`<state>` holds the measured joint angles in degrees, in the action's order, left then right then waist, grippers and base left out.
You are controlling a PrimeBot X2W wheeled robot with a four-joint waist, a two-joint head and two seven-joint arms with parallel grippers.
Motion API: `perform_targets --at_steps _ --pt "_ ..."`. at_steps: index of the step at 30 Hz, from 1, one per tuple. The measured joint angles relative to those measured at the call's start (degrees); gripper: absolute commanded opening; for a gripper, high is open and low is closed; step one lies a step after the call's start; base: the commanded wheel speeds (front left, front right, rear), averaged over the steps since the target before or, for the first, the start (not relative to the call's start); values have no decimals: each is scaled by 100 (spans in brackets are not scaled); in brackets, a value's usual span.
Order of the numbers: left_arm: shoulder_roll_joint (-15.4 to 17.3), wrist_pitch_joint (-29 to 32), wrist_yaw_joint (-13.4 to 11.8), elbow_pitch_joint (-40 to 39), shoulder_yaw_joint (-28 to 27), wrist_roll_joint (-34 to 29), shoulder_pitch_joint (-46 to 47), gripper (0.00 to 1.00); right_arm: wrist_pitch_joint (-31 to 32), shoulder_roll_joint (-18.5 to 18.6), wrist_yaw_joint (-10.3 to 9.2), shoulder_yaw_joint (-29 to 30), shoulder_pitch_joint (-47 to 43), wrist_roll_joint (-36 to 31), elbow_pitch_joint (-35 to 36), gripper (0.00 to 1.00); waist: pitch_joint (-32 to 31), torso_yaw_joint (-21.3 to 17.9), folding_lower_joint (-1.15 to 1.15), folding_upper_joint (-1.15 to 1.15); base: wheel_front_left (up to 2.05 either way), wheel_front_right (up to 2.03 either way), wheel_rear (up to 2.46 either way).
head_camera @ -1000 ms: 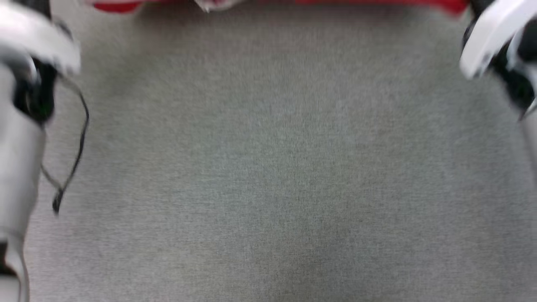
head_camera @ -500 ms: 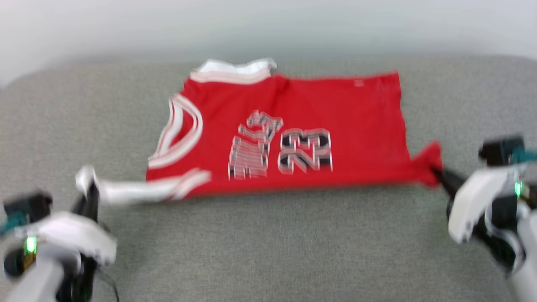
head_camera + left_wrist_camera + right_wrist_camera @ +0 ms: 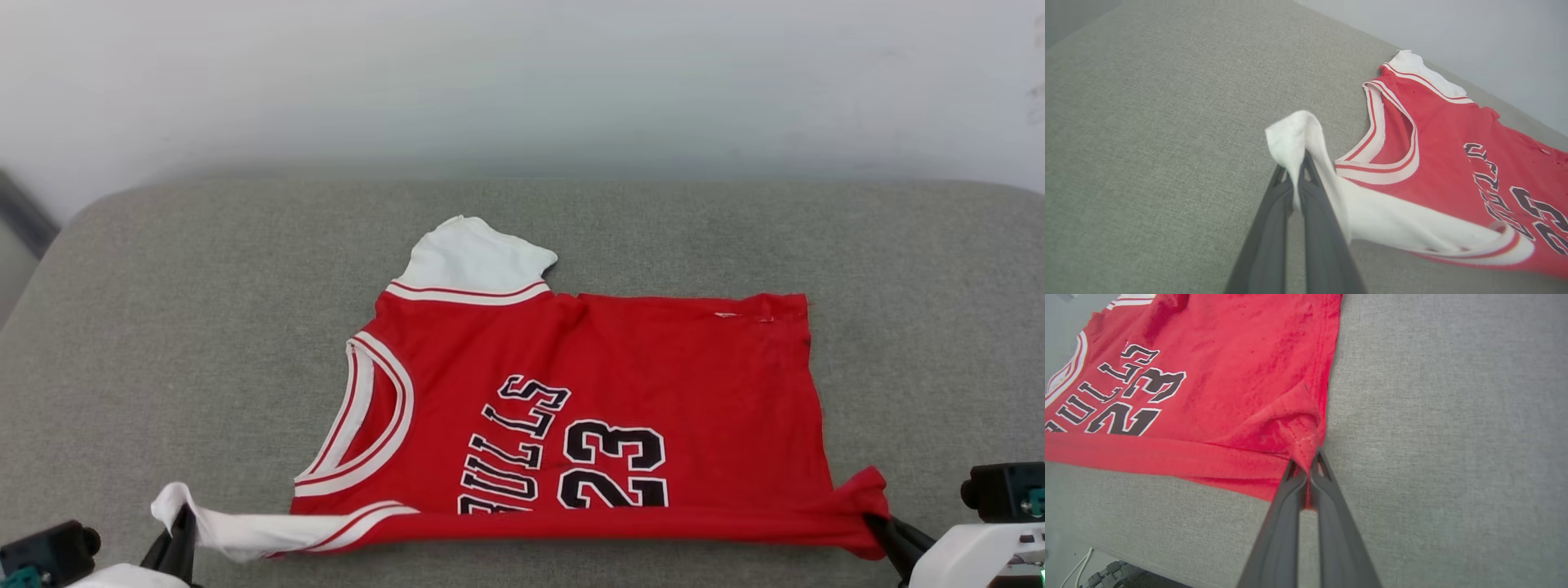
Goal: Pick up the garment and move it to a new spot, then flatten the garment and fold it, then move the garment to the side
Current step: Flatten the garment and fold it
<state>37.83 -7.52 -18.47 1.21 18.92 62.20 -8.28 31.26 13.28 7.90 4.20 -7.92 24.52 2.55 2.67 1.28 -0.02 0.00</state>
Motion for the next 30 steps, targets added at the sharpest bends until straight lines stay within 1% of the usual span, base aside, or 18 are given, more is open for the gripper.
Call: perform_targets --at_steps 4,8,16,19,24,25,26,27,28,29,30 --pt "77 59 -53 -341 16 -68 102 0 280 -196 -20 162 -32 -214 394 0 160 13 1 0 0 0 0" --pt "7 140 10 -348 178 -219 621 0 435 -305 -34 113 235 -348 394 0 406 -2 3 0 0 0 0" --pt "-234 377 363 269 539 -444 1677 0 371 -309 -37 -144 969 -437 -252 0 876 -77 3 0 0 0 0" --pt "-299 464 472 533 659 -486 1935 0 203 -241 -37 -292 1209 -453 -579 0 1004 -124 3 0 0 0 0" --pt "-503 594 649 1009 840 -503 2241 0 -154 -191 -36 -494 1465 -430 -1104 0 1143 -174 3 0 0 0 0" --pt "-547 625 706 1118 862 -486 2279 0 -234 -181 -36 -522 1507 -425 -1202 21 1160 -179 3 0 0 0 0" --pt "-590 643 776 1228 879 -438 2307 4 -334 -153 -36 -581 1546 -431 -1279 46 1174 -184 3 0 0 0 0" --pt "-634 670 825 1325 900 -410 2339 23 -427 -122 -35 -626 1590 -437 -1359 100 1185 -191 3 0 0 0 0" --pt "-670 758 882 1423 936 -363 2376 55 -516 -105 -35 -671 1636 -436 -1435 100 1192 -198 3 0 0 0 0" --pt "-728 792 953 1482 956 -294 2399 100 -627 -73 -35 -737 1651 -434 -1496 100 1194 -199 3 0 0 0 0" --pt "-783 794 1003 1540 957 -248 2413 100 -738 -53 -35 -794 1681 -430 -1545 100 1194 -199 3 0 0 0 0"
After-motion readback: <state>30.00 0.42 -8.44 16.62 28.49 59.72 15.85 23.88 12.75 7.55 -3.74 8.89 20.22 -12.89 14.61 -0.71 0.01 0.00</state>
